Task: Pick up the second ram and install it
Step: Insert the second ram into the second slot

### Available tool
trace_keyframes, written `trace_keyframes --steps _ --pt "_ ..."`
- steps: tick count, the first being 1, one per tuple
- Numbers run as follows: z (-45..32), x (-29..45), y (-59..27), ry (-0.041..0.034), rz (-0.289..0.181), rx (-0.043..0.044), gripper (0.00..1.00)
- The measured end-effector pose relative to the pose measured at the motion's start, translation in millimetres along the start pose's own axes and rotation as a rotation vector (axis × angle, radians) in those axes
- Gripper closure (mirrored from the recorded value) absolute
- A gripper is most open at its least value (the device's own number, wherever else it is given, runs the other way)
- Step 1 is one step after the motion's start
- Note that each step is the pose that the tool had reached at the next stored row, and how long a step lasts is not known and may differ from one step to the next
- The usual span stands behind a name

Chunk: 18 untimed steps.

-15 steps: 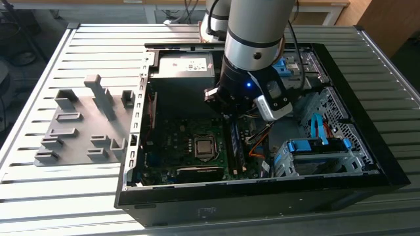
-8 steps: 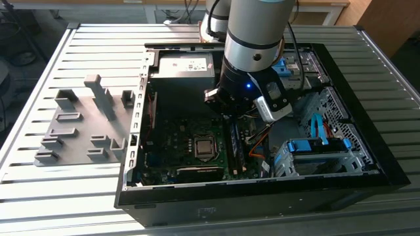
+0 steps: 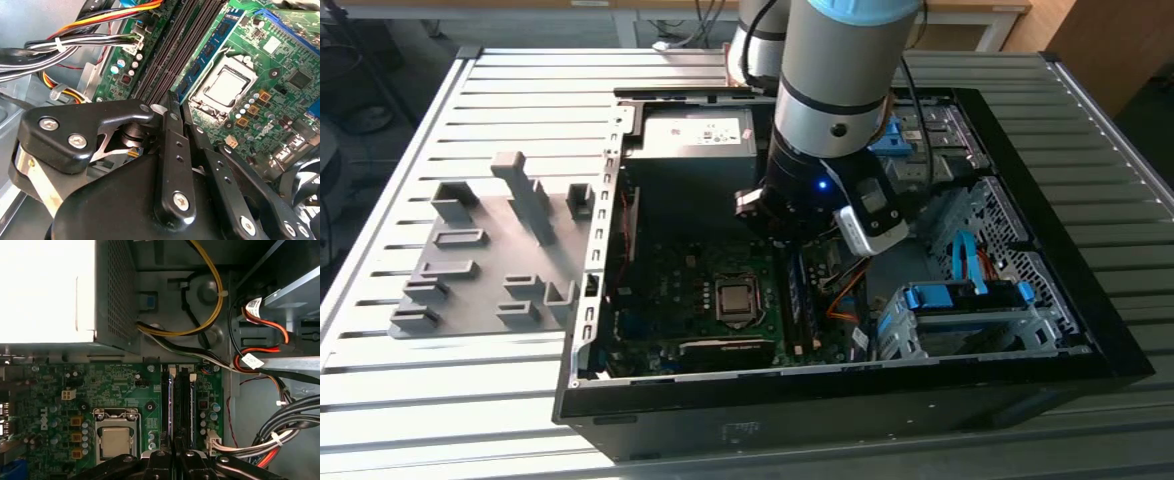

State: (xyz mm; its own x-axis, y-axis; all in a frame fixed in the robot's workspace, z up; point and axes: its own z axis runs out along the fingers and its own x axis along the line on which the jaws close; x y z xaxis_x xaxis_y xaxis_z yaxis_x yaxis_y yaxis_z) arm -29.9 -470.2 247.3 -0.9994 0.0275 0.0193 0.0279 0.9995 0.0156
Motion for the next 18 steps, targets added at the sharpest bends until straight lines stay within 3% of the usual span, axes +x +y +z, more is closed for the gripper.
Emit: trace_keyframes --steps 10,18 --pt "5.4 -0.2 -4.8 0.0006 0.01 -0.0003 0.86" --pt "16.2 -0.5 -6.4 0.0007 0.011 0.0003 0.86"
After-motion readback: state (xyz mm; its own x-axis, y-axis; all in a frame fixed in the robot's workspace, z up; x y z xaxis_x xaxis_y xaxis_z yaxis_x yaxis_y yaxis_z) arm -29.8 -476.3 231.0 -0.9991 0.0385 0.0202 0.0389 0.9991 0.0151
